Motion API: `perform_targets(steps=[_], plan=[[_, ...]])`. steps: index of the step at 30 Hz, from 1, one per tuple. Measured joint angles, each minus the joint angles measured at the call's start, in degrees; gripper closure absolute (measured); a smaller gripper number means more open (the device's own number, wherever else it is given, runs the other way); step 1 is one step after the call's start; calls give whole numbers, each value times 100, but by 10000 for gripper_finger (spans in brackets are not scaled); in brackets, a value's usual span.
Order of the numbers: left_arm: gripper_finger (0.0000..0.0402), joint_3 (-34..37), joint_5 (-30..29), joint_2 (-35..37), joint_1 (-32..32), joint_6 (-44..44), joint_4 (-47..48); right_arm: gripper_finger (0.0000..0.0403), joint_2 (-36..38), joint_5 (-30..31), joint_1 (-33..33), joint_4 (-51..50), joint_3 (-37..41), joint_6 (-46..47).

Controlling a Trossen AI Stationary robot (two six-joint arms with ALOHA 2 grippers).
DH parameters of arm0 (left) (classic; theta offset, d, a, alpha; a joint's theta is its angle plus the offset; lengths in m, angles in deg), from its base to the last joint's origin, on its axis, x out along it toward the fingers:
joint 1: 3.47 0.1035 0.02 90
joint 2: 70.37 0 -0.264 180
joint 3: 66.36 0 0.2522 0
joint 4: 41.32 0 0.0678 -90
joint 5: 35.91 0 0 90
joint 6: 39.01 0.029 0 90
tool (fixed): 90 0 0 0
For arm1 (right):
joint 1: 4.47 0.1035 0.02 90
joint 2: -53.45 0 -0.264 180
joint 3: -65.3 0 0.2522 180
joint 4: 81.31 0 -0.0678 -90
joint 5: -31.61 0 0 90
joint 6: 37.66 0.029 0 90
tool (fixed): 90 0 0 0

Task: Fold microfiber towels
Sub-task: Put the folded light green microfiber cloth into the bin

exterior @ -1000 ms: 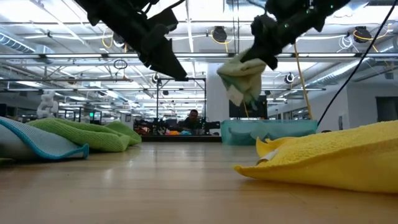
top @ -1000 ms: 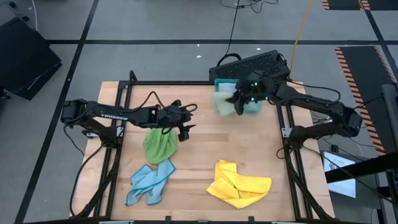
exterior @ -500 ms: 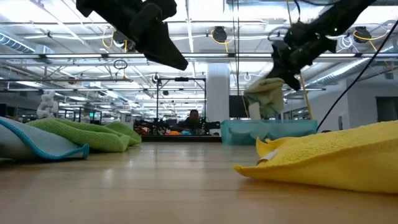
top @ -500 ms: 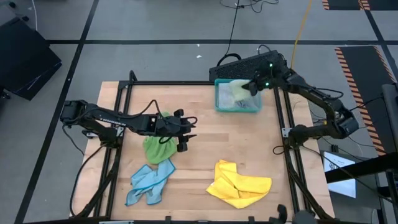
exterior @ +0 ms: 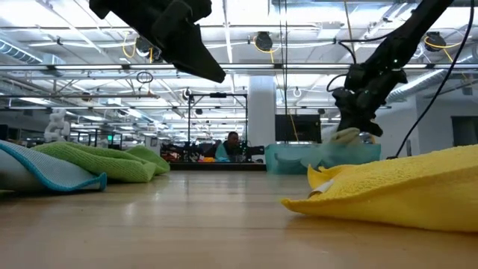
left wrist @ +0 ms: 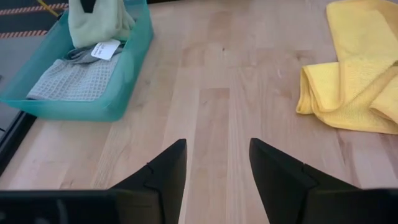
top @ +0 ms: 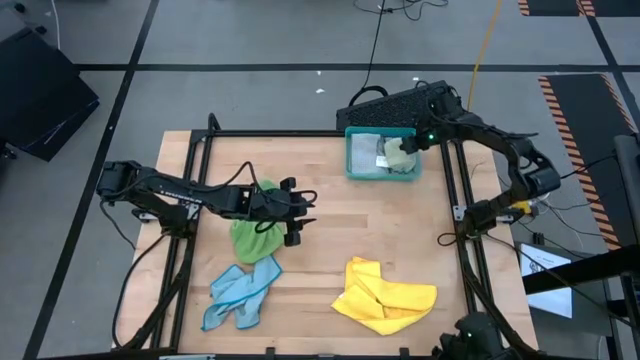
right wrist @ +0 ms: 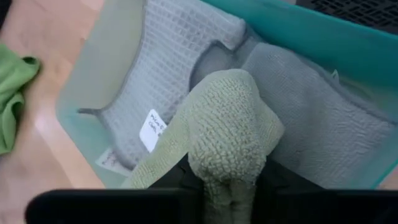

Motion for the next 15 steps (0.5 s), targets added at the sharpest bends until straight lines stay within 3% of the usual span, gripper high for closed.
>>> perform_targets(steps=[3,8,15], plan=[[225,0,0,0,0,-2,0,316,-60,115,0,20,-2,0],[227,0,0,0,0,3,0,244,-48,1064,44,-18,-2,-100],[227,0,2,0,0,3,0,164,280,1682,163,-15,-4,-382]])
